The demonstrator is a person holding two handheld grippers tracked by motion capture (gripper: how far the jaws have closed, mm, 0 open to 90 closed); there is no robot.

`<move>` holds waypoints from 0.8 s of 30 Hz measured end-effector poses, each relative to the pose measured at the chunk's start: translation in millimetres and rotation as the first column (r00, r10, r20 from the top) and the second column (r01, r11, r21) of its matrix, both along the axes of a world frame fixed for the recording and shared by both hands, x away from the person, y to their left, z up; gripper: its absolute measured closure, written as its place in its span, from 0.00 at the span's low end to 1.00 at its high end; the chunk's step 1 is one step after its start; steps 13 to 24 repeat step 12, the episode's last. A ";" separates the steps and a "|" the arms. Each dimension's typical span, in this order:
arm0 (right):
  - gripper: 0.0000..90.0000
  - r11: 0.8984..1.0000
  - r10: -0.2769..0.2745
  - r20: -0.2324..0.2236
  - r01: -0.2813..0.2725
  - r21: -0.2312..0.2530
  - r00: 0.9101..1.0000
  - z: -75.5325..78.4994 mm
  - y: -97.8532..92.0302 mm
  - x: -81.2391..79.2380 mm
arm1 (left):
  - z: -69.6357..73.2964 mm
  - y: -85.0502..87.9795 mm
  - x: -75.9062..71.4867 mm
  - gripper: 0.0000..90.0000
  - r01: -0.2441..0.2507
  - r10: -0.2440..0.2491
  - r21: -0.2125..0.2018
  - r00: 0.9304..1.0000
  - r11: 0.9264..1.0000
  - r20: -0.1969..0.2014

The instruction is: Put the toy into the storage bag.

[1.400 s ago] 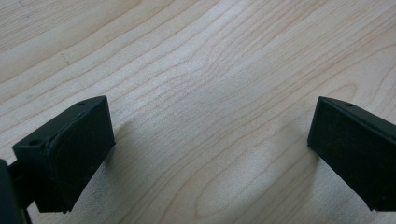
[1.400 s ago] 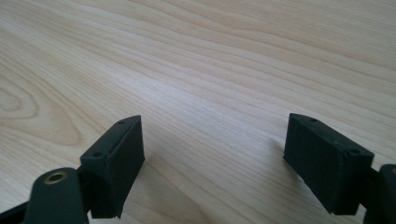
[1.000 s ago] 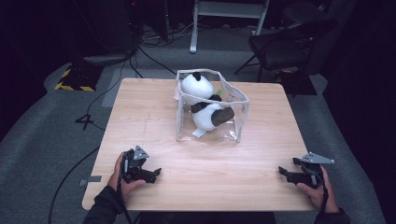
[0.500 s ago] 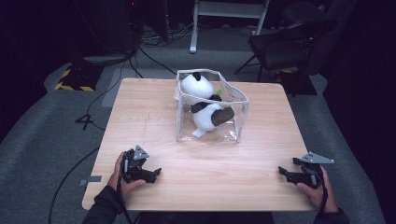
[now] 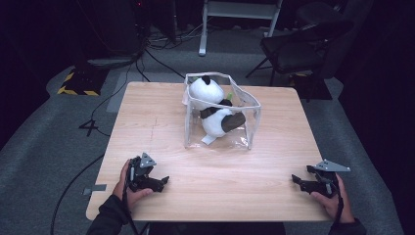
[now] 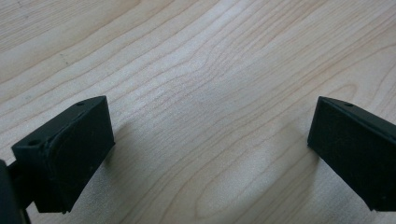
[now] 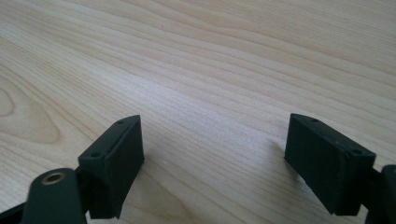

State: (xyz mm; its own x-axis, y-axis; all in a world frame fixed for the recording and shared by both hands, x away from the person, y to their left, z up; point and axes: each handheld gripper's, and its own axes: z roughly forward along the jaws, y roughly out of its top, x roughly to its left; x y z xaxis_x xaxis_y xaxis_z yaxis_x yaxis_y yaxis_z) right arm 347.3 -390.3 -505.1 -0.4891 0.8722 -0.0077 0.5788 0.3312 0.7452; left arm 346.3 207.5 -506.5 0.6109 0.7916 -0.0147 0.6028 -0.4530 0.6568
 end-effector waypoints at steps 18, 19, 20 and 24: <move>0.21 1.000 0.017 -0.001 -0.017 0.001 1.000 0.0 0.6 -0.4 | -0.1 -0.6 0.7 0.00 -0.005 0.005 0.001 1.000 1.000 0.002; 0.21 1.000 0.017 -0.001 -0.017 0.001 1.000 0.0 0.6 -0.4 | -0.1 -0.6 0.7 0.00 -0.005 0.005 0.001 1.000 1.000 0.002; 0.21 1.000 0.017 -0.001 -0.017 0.001 1.000 0.0 0.6 -0.4 | -0.1 -0.6 0.7 0.00 -0.005 0.005 0.001 1.000 1.000 0.002; 0.21 1.000 0.017 -0.001 -0.017 0.001 1.000 0.0 0.6 -0.4 | -0.1 -0.6 0.7 0.00 -0.005 0.005 0.001 1.000 1.000 0.002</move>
